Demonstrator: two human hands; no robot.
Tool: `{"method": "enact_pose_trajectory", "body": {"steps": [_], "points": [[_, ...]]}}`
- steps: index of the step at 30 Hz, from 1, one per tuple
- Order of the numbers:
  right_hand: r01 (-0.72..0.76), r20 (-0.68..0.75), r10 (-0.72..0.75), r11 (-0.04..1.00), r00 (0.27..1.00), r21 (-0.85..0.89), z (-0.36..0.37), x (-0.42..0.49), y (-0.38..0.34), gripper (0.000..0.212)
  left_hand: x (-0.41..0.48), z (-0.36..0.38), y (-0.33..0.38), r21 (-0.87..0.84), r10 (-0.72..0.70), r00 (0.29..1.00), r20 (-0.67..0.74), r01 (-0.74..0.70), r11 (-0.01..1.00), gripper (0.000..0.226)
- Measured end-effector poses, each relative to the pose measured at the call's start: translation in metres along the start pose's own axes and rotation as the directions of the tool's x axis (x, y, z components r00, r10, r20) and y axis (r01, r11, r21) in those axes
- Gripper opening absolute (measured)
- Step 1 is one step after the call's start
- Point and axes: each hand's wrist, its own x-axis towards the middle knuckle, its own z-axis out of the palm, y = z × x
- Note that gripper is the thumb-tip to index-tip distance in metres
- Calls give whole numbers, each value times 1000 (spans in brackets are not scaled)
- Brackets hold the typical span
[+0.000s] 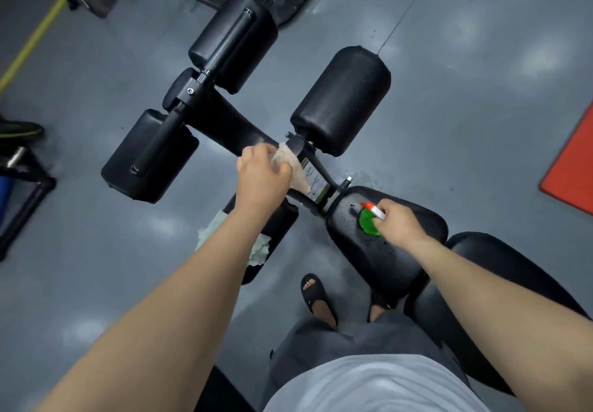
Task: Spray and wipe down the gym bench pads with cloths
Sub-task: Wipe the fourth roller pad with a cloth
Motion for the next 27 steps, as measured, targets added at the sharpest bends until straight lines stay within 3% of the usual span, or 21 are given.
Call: {"method": "enact_pose_trajectory", "body": {"steps": [4, 9, 11, 16, 21, 27], "points": [[-5, 34, 7, 999, 999, -46, -3, -3, 8, 11, -1, 2, -6, 55, -20, 997, 79, 15, 998, 43], [33, 72, -29, 998, 997, -45, -14, -3, 5, 29, -1, 1, -2, 55, 12, 999, 50, -15, 998, 9], [74, 49, -72, 997, 996, -32, -21, -4, -3, 36, -3, -1, 7, 26, 38, 997, 63, -40, 999, 8], [266, -183, -231, 943, 956, 200, -46, -6, -48, 19, -10, -12, 37, -173, 121, 988, 94, -103, 980, 8], [349, -80, -369, 756, 926, 553, -76, -17, -96, 26, -8, -18, 58, -386, 165, 956, 244, -60, 921, 12], [378, -103, -383, 770, 918, 515, -73, -11, -98, 17, 4, -6, 66, -458, 165, 954, 251, -33, 888, 8]]}}
